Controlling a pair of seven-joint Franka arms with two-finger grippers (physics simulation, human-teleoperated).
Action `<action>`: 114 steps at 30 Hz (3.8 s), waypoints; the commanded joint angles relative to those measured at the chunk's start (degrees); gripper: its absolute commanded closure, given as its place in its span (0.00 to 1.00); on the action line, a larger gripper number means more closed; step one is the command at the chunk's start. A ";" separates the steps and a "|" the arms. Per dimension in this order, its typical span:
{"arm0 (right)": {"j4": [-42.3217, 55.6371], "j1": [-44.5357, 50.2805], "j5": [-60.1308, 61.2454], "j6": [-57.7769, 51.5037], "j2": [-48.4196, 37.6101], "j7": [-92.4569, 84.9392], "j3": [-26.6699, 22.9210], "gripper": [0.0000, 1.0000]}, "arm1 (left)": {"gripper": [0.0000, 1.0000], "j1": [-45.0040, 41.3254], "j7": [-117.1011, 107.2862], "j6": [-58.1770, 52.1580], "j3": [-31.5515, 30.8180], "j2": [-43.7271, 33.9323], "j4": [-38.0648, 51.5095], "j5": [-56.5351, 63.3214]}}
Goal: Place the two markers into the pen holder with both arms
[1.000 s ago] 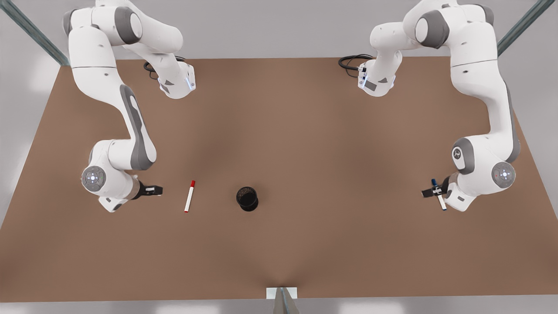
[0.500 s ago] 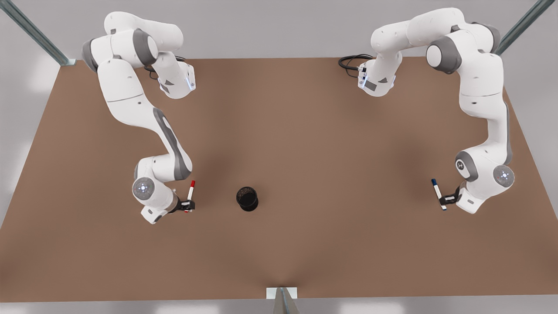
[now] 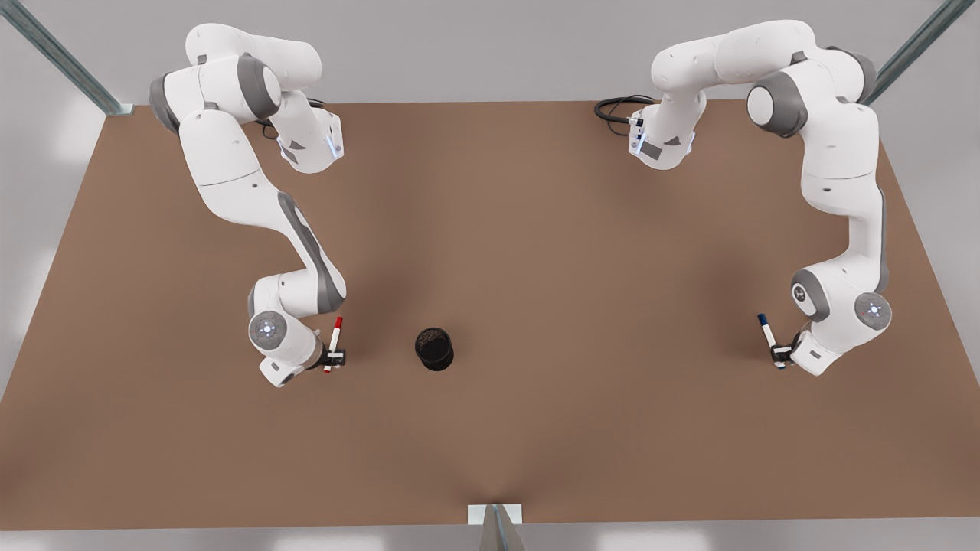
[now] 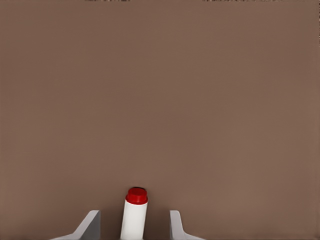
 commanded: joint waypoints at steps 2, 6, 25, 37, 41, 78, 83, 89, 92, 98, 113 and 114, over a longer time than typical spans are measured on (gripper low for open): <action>-0.06 0.00 -0.48 -0.04 0.02 4.08 0.00 0.40 | 0.61 0.01 4.61 0.35 0.00 -0.02 0.03 0.01; -0.15 0.00 -0.48 -0.04 0.02 4.08 0.00 0.42 | 0.67 -0.08 4.61 0.35 0.00 0.06 0.03 0.10; -0.32 0.18 -0.48 -0.13 0.11 3.81 0.09 0.71 | 0.79 -1.57 -8.31 -29.26 -23.19 -20.94 3.01 -11.75; 7.85 -0.35 -0.48 -14.36 -15.09 3.20 4.13 0.79 | 0.79 -40.07 -29.84 38.92 -29.44 4.63 29.55 -30.93; 7.67 -0.35 -0.39 -13.92 -15.27 3.29 4.40 0.79 | 0.79 -43.41 -29.58 46.14 -26.01 7.01 31.23 -24.43; 17.34 11.60 -0.22 18.58 -9.12 7.07 7.74 0.78 | 0.00 -24.16 -17.27 -60.29 -1.49 -29.12 22.79 0.80; 14.62 14.77 -0.30 26.77 -7.18 7.07 7.56 0.77 | 0.00 -24.60 -16.75 -60.12 -1.49 -28.85 24.37 0.80; 6.98 14.51 -4.25 36.26 -7.62 6.98 7.30 0.78 | 0.00 -24.78 -16.84 -61.09 -1.49 -29.20 24.55 0.89; 4.60 13.71 -7.07 43.73 -9.47 6.89 6.95 0.78 | 0.00 -24.78 -16.75 -61.00 -1.49 -29.20 24.55 0.89; -1.90 13.54 -7.07 50.24 -10.44 6.71 6.95 0.77 | 0.00 -24.78 -16.66 -60.91 -1.67 -29.20 24.63 0.89; -13.24 12.40 -7.07 61.84 -11.23 4.96 6.33 0.77 | 0.00 -24.78 -16.84 -60.47 -1.58 -29.20 24.63 0.80; -13.24 12.31 -7.07 61.93 -11.23 4.34 6.33 0.77 | 0.00 -24.86 -17.01 -60.47 -1.75 -29.12 24.63 0.80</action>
